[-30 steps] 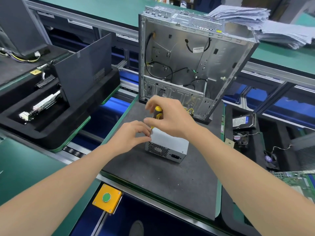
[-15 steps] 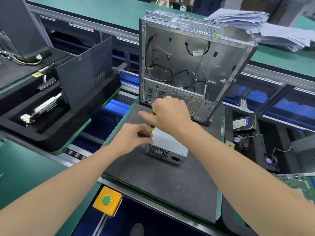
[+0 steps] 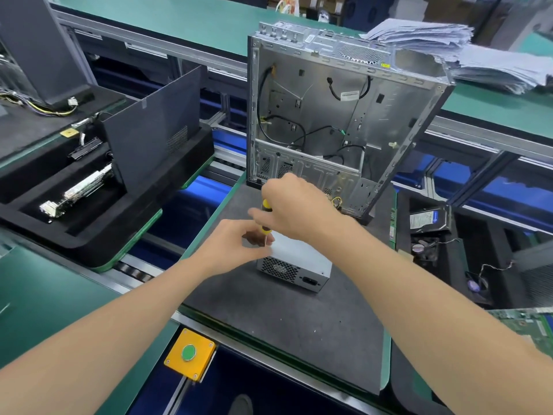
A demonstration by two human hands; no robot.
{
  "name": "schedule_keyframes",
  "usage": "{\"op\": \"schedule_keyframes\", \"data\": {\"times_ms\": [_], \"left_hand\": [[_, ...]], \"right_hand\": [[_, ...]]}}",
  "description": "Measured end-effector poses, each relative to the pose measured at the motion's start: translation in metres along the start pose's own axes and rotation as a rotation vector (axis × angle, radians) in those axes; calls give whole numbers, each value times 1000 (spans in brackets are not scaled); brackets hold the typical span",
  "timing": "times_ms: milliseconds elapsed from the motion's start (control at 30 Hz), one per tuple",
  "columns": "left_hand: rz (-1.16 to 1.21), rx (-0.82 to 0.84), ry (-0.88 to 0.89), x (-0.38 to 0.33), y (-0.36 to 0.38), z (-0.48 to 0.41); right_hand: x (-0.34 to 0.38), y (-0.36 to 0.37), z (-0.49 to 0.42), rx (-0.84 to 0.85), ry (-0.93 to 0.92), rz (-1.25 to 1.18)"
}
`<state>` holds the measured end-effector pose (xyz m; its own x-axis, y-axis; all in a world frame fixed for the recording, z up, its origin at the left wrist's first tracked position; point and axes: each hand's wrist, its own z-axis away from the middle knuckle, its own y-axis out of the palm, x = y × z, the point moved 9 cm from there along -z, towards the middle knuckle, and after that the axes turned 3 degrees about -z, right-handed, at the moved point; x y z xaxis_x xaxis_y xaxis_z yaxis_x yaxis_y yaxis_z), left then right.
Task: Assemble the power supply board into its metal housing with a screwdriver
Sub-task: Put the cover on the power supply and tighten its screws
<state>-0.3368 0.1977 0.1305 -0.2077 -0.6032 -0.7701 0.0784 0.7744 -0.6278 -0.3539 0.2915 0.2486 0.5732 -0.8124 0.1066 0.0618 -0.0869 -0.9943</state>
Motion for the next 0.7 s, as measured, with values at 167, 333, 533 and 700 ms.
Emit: {"op": "schedule_keyframes", "data": {"times_ms": [167,333,533,700], "left_hand": [[10,16,-16,-4,3,-5],[-15,43,-11,-5,2,-6],[12,81,-1,-3,3,-4],[47,86,-20,-2,6,-3]], "right_hand": [[-4,-9,5,-72,115,83],[22,-4,20,185,-336,91],[9,-4,9,116,-143,19],[-16,-4,8,-62,190,-1]]}}
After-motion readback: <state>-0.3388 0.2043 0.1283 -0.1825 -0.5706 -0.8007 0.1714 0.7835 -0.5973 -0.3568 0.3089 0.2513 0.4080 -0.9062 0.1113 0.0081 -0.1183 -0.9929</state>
